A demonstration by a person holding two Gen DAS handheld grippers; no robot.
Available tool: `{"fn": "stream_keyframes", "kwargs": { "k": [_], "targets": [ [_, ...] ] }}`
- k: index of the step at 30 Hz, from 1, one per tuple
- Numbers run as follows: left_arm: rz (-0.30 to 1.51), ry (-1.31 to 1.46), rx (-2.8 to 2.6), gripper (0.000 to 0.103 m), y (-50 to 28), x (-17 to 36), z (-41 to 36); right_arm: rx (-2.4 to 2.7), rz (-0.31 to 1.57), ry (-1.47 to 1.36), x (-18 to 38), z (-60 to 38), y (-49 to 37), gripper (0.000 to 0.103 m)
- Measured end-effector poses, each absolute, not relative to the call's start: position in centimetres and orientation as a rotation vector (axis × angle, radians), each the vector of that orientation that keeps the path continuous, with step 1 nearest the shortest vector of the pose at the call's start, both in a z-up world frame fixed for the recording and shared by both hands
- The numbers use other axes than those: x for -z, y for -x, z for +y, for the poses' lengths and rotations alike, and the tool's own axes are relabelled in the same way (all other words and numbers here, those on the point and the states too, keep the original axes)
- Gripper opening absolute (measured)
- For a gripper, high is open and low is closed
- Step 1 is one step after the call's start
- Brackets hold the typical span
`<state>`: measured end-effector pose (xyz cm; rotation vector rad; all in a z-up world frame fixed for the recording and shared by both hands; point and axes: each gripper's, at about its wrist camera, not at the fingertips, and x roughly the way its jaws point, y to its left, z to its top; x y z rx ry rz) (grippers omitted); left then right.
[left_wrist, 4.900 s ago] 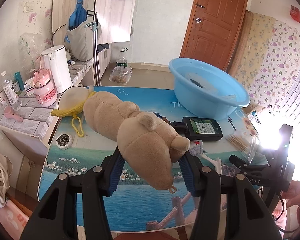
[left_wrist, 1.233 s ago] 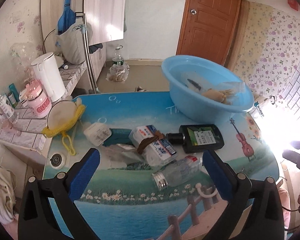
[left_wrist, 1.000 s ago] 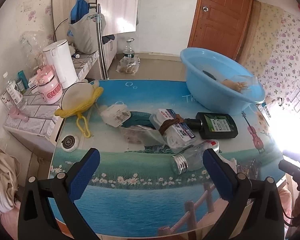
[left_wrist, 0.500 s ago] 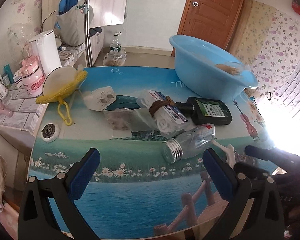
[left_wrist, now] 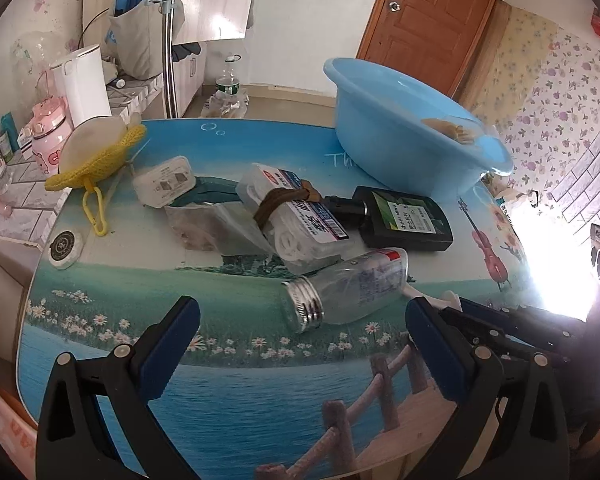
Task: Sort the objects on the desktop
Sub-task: 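Grasp the glass bottle with left while right grasps the white plastic hook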
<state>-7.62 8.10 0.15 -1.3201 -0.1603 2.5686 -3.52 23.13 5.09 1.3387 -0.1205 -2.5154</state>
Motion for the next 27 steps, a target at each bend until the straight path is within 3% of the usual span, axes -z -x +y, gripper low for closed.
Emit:
{"fn": "stream_keyframes", "kwargs": {
  "k": [20, 21, 22, 24, 27],
  "targets": [
    [-0.100, 1.475, -2.773, 0.102, 10.0, 2.0, 14.0, 2.686, -0.189, -1.272, -6.0, 30.5, 3.5, 0.015],
    [-0.100, 1.467, -2.760, 0.099, 10.0, 2.1, 13.9, 2.676, -0.206, -1.273, -6.0, 30.8, 3.3, 0.017],
    [-0.101, 1.462, -2.745, 0.087, 9.9, 2.2, 13.9, 2.666, -0.218, -1.275, -6.0, 30.9, 3.3, 0.020],
    [-0.102, 1.451, -2.723, 0.088, 9.8, 2.2, 13.8, 2.655, -0.240, -1.280, -6.0, 31.0, 3.0, 0.041],
    [-0.108, 1.437, -2.712, 0.088, 9.5, 2.1, 13.4, 2.651, -0.264, -1.212, -6.5, 31.2, 2.3, 0.050]
  ]
}}
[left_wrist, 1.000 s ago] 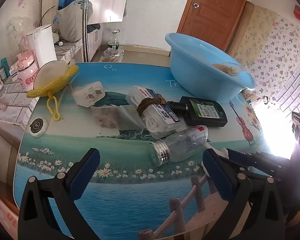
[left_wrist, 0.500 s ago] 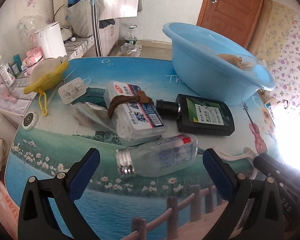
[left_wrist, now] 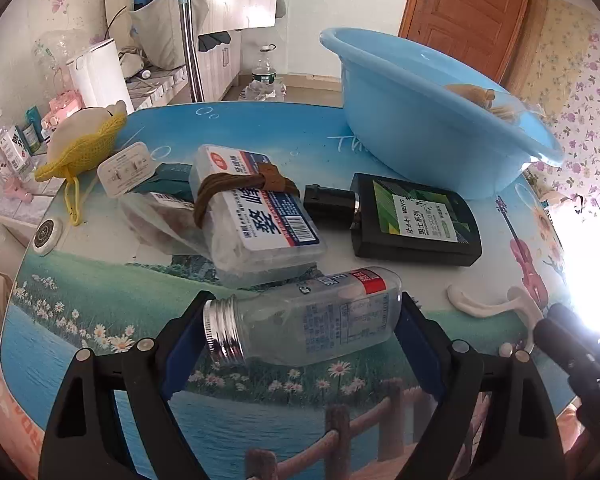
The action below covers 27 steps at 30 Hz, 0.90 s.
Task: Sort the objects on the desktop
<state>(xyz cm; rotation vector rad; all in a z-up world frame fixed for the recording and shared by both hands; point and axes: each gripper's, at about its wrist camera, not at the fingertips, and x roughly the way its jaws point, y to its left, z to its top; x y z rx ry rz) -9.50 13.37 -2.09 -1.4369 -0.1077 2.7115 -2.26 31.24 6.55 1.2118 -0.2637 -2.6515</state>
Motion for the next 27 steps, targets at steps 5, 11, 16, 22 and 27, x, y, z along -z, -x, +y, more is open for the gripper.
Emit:
{"fn": "stream_keyframes", "kwargs": {
  "k": [5, 11, 16, 22, 27],
  "targets": [
    [-0.037, 1.383, -2.703, 0.088, 8.8, 1.8, 12.7, 2.592, -0.132, -1.179, -6.6, 30.5, 2.1, 0.067],
    [0.019, 1.386, -2.656, 0.088, 8.0, 2.2, 12.0, 2.572, 0.138, -1.174, -5.7, 28.6, 2.8, 0.067],
    [-0.001, 1.368, -2.640, 0.088, 7.6, 2.1, 11.3, 2.538, 0.194, -1.177, -4.8, 27.6, 3.4, 0.062],
    [0.009, 1.334, -2.630, 0.088, 7.3, 1.4, 11.2, 2.547, 0.164, -1.197, -5.0, 28.1, 3.8, 0.047],
    [-0.021, 1.284, -2.631, 0.088, 7.0, -0.2, 11.0, 2.561, 0.118, -1.183, -5.9, 28.7, 3.0, 0.047]
  ]
}}
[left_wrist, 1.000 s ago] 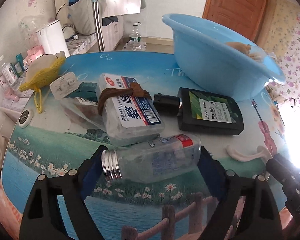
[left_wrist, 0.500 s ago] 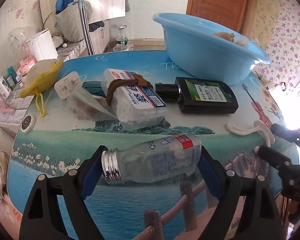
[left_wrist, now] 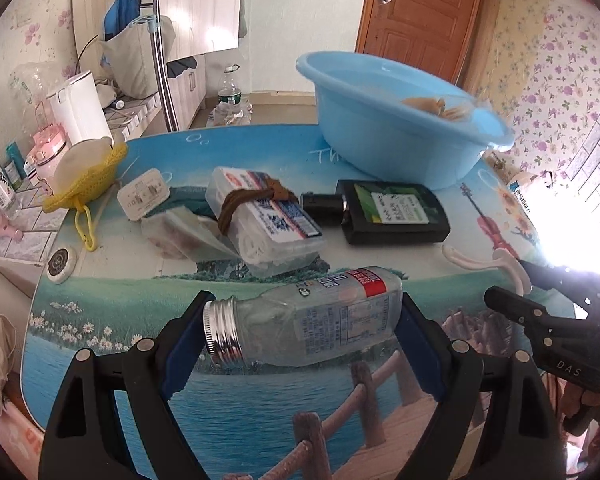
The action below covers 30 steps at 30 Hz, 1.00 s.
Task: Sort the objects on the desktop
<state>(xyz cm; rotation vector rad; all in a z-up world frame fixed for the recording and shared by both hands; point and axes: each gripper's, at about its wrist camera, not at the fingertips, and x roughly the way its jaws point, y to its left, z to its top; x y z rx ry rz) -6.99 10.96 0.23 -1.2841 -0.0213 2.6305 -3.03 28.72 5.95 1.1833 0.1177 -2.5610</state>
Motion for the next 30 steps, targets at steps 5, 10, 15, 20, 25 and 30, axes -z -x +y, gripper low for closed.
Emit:
{"fn": "stream_keyframes", "kwargs": {
  "k": [5, 10, 15, 20, 25, 30],
  "targets": [
    [-0.016, 1.216, -2.649, 0.088, 6.8, -2.7, 11.2, 2.596, 0.161, -1.108, -8.5, 29.0, 1.9, 0.047],
    [-0.034, 1.168, -2.637, 0.088, 8.1, -5.6, 11.8, 2.620, 0.151, -1.006, -12.1, 29.9, 1.6, 0.047],
    [0.028, 1.079, -2.655, 0.088, 10.7, -8.0, 13.1, 2.661, 0.126, -0.931, -15.0, 30.7, 3.8, 0.047],
    [0.031, 1.030, -2.649, 0.088, 13.9, -9.5, 14.5, 2.685, 0.102, -0.903, -16.7, 31.1, 7.4, 0.047],
    [0.062, 0.990, -2.600, 0.088, 17.0, -9.8, 16.2, 2.703, 0.113, -0.905, -17.4, 31.4, 10.7, 0.047],
    [0.111, 1.010, -2.576, 0.088, 19.7, -9.0, 17.9, 2.704, 0.065, -0.966, -16.5, 32.1, 13.8, 0.047]
  ]
}}
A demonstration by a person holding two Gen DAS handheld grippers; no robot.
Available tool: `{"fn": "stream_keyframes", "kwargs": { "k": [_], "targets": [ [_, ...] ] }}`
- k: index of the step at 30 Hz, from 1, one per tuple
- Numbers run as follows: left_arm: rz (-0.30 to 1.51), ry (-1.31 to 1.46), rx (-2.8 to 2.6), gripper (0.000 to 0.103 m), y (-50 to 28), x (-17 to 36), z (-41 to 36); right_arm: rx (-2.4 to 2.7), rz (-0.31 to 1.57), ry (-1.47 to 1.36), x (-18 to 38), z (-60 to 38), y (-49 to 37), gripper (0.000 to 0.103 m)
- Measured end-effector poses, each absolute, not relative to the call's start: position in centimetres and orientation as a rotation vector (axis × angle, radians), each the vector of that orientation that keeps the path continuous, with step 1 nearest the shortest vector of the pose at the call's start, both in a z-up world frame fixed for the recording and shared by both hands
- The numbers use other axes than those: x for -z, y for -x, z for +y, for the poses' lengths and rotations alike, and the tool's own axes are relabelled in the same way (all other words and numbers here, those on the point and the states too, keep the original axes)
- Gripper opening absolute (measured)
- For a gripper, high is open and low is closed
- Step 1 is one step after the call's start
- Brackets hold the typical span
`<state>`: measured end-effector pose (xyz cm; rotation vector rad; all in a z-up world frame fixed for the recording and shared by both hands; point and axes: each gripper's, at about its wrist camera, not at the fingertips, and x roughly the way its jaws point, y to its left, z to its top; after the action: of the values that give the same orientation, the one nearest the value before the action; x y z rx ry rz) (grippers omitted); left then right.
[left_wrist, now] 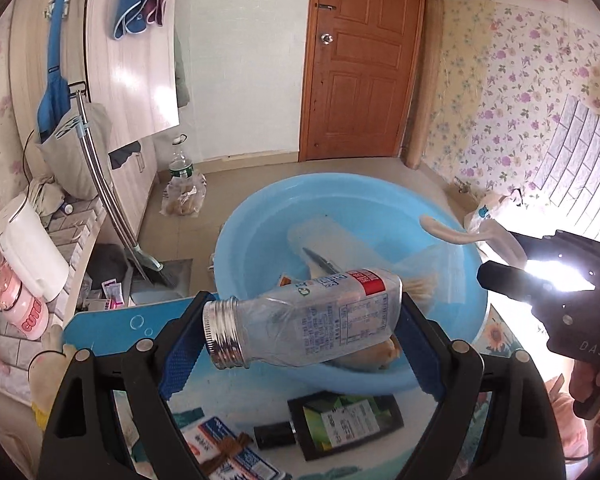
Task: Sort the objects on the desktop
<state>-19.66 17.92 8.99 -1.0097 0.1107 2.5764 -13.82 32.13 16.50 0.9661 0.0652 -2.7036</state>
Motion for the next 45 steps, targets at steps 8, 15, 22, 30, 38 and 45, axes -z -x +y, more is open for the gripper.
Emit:
{"fn": "stream_keyframes", "kwargs": {
  "k": [8, 15, 22, 30, 38, 45],
  "targets": [
    [0.083, 1.014, -2.553, 0.096, 20.8, -8.4, 18.6, 2.715, -0.027, -1.010, -15.1, 32.5, 16.3, 0.047],
    [0.117, 0.984, -2.565, 0.097, 19.7, -8.8, 18.4, 2.704, -0.003, -1.029, -15.0, 31.7, 15.7, 0.048],
    [0.076, 1.007, -2.617, 0.097, 18.2, -9.2, 15.4, 2.710, -0.013, -0.997, -15.5, 31.2, 13.8, 0.061],
    [0.053, 1.069, -2.748, 0.098, 15.0, -8.3, 7.5, 2.714, -0.043, -1.005, -15.1, 31.4, 11.9, 0.061],
    [-0.094, 1.214, -2.849, 0.098, 12.5, -5.7, -0.6, 2.700, -0.076, -1.020, -14.5, 30.5, 14.4, 0.062],
    [-0.107, 1.242, -2.893, 0.098, 11.3, -4.8, -3.2, 2.672, -0.042, -0.933, -16.0, 27.6, 13.8, 0.062]
  ]
}}
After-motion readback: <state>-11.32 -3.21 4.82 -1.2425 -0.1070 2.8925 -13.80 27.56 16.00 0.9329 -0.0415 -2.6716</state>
